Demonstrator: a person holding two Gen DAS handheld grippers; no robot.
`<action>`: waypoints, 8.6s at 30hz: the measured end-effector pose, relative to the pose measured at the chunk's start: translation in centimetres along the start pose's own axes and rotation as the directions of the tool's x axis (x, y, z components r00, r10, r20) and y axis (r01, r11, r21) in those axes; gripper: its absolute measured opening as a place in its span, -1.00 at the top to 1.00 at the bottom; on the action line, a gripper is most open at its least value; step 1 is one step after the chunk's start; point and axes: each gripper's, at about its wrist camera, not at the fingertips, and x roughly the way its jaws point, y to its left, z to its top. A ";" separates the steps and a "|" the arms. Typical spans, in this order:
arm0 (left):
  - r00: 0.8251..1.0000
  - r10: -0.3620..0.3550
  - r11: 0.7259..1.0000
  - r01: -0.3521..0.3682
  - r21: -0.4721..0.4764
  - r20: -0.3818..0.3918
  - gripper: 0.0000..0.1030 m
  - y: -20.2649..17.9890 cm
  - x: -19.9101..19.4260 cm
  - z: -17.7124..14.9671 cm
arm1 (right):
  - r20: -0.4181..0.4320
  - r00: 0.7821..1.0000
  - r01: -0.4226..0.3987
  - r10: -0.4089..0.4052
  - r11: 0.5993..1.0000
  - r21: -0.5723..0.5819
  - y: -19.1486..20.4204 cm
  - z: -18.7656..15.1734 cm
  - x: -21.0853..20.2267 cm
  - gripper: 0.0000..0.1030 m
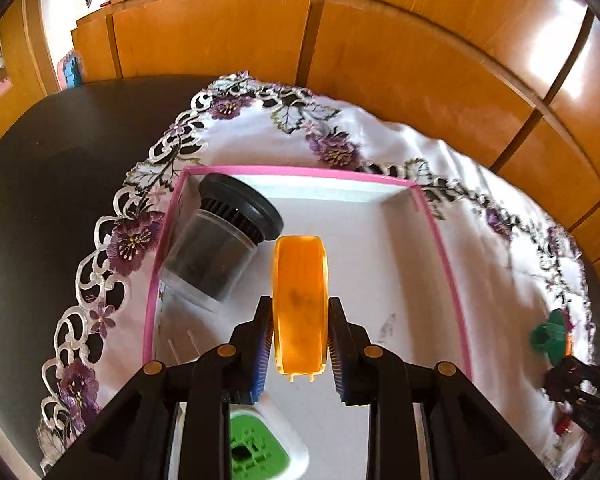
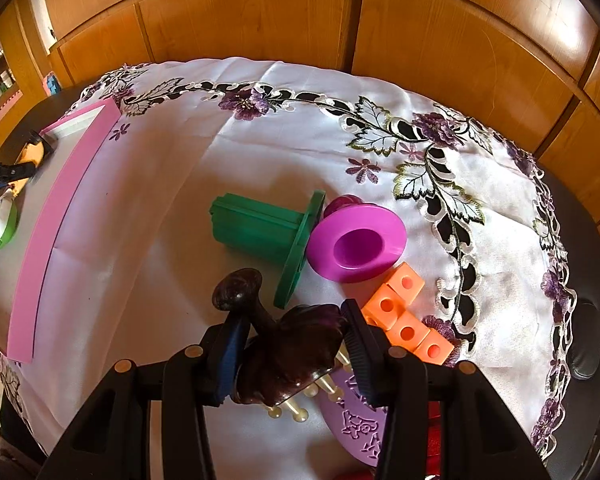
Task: Organize rigid objects
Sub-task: 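Lower the orange clip into the tray beside the canister and open the left tool, then withdraw the left tool from the tray while the right tool holds the brown brush, then carry the dark brown brush with the right tool over the pink tray, then lower the brush into the tray beside the white-green device, open right tool, then move both tools away from the tray toward the remaining loose items, then grasp the green spool with the left tool while the right tool reaches the magenta cup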
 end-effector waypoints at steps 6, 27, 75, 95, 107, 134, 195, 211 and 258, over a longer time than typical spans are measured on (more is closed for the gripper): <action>0.998 0.060 0.998 -0.061 0.013 0.017 0.29 0.4 -0.2 -0.5 | -0.001 1.000 0.001 -0.001 1.000 -0.001 0.0 0.0 0.0 0.09; 0.966 0.074 0.985 -0.110 0.135 0.249 -0.01 -2.8 -11.4 -9.8 | -0.061 0.998 -0.011 0.009 0.999 -0.030 0.6 -0.4 0.9 0.08; 0.971 0.121 0.993 -0.117 -0.032 0.205 -0.02 5.2 -12.6 -13.9 | 0.072 0.997 0.012 -0.004 0.993 -0.119 5.1 0.6 -3.3 0.15; 0.969 0.159 0.978 -0.128 -0.166 0.191 -0.02 10.7 -12.6 -14.5 | -0.132 0.849 -0.517 0.512 0.753 -0.407 30.2 1.8 -4.0 0.15; 0.974 0.153 0.973 -0.119 -0.196 0.166 -0.02 12.0 -11.8 -15.2 | -0.101 0.877 -0.478 0.470 0.831 -0.285 33.1 3.4 1.0 0.04; 0.963 0.177 0.974 -0.141 -0.179 0.205 -0.02 11.3 -13.6 -15.4 | 0.052 0.883 -0.441 0.466 0.863 -0.244 30.3 1.6 -3.2 -0.15; 0.965 -0.259 0.861 0.215 0.460 0.034 -0.60 -18.2 -9.2 -9.9 | 0.280 0.950 -0.068 -0.138 0.784 0.617 -11.6 -4.3 -8.6 -0.16; 0.964 -0.257 0.611 0.222 0.760 -0.075 -0.98 -31.0 -0.7 -7.8 | 0.265 0.961 -0.109 -0.081 0.768 0.631 -12.4 -4.4 -7.7 -0.16; 0.952 -0.291 0.733 0.158 0.662 0.096 -0.44 -23.1 -3.8 -18.5 | 0.188 0.976 -0.199 0.108 0.796 0.572 -10.5 -3.4 -4.8 -0.16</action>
